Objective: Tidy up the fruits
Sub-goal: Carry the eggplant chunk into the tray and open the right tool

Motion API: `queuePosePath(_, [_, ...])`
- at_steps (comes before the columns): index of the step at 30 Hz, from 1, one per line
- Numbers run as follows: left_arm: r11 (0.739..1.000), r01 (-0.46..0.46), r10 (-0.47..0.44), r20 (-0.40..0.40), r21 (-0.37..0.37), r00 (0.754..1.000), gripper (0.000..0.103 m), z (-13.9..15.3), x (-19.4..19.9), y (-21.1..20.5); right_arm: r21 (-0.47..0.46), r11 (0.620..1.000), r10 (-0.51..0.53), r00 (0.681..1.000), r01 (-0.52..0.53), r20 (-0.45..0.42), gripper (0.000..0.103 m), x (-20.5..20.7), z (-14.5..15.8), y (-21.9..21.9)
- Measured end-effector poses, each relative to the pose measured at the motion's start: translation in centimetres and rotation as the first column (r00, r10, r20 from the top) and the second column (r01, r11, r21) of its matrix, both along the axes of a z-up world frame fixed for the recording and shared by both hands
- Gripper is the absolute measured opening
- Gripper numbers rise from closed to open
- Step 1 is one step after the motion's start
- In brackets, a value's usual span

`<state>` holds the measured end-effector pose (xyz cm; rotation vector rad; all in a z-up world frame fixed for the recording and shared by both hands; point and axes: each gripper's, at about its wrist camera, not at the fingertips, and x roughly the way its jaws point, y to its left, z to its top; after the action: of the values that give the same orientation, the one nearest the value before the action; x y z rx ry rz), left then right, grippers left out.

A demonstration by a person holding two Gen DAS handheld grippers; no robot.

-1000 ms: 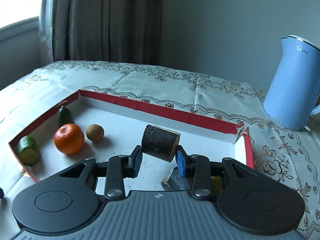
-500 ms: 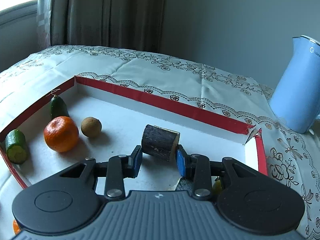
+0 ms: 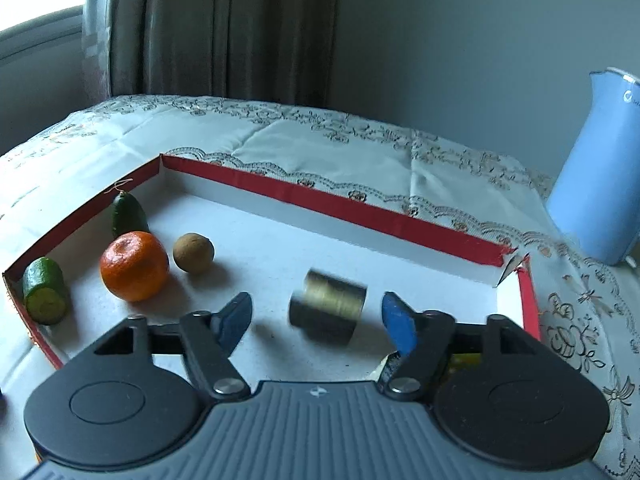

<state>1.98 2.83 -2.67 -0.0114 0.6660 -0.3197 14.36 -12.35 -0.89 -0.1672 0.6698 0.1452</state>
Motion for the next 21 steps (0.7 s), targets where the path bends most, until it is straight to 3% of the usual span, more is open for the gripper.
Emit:
queuePosePath(4, [1.0, 0.0, 0.0, -0.001, 0.005, 1.0, 0.103, 0.0, 0.0, 0.0, 0.008, 1.0, 0.01, 1.0, -0.01, 0.012, 0.079, -0.8, 0.3, 0.0])
queuePosePath(21, [1.0, 0.002, -0.002, -0.001, 0.017, 1.0, 0.103, -0.1, 0.1, 0.0, 0.084, 0.996, -0.011, 0.998, 0.006, 0.062, 0.084, -5.0, 1.4, -2.4])
